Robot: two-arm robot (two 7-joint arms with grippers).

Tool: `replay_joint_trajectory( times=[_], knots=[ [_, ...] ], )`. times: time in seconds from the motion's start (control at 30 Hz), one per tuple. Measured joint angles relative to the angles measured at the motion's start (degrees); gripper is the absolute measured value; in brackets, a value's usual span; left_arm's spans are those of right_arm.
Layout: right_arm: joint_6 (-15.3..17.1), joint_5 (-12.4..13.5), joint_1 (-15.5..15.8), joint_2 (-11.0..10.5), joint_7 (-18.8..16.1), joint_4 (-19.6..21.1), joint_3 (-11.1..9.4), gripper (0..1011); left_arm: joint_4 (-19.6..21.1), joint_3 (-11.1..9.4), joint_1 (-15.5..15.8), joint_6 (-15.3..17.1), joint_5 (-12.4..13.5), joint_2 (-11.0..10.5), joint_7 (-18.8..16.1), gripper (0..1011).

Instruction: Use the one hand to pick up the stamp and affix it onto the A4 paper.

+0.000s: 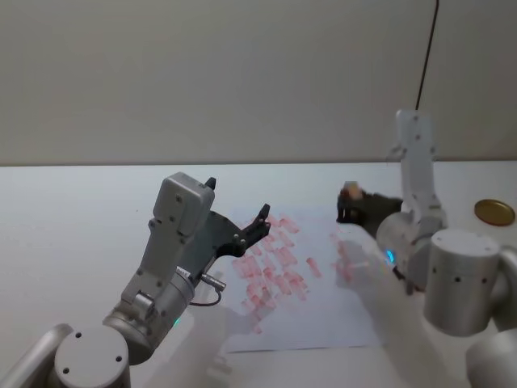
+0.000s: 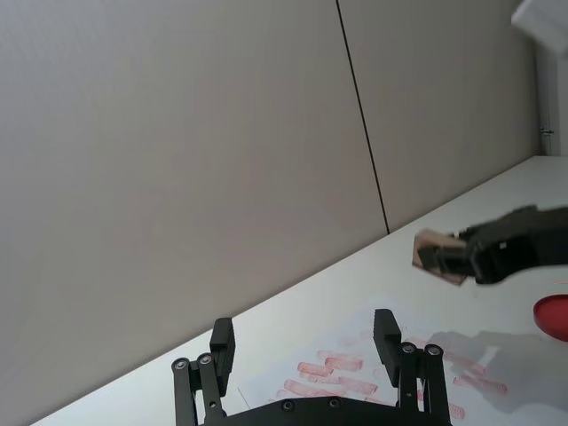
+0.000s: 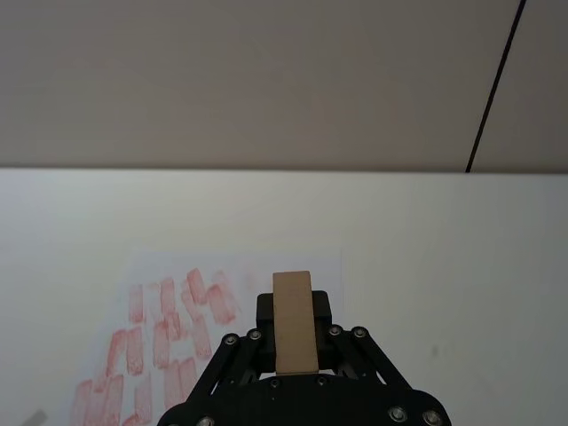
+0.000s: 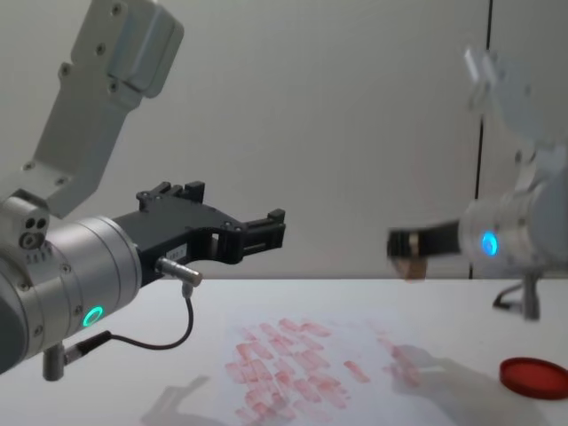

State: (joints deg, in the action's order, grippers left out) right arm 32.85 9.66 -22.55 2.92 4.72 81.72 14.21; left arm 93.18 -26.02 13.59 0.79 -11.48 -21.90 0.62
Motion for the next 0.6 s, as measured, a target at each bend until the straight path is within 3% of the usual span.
replay_joint_trajectory(
  times=[0.3,0.6],
  knots=[
    [-0.8,0.6,1.5,-0.7,1.7,7.1,-1.0,220,0.0,0.0,0.0,0.0,0.0,0.0,0.0,993],
    [1.1,2.3,3.6,-1.9,4.0,10.4,-2.5,220,0.0,0.0,0.0,0.0,0.0,0.0,0.0,993]
  ],
)
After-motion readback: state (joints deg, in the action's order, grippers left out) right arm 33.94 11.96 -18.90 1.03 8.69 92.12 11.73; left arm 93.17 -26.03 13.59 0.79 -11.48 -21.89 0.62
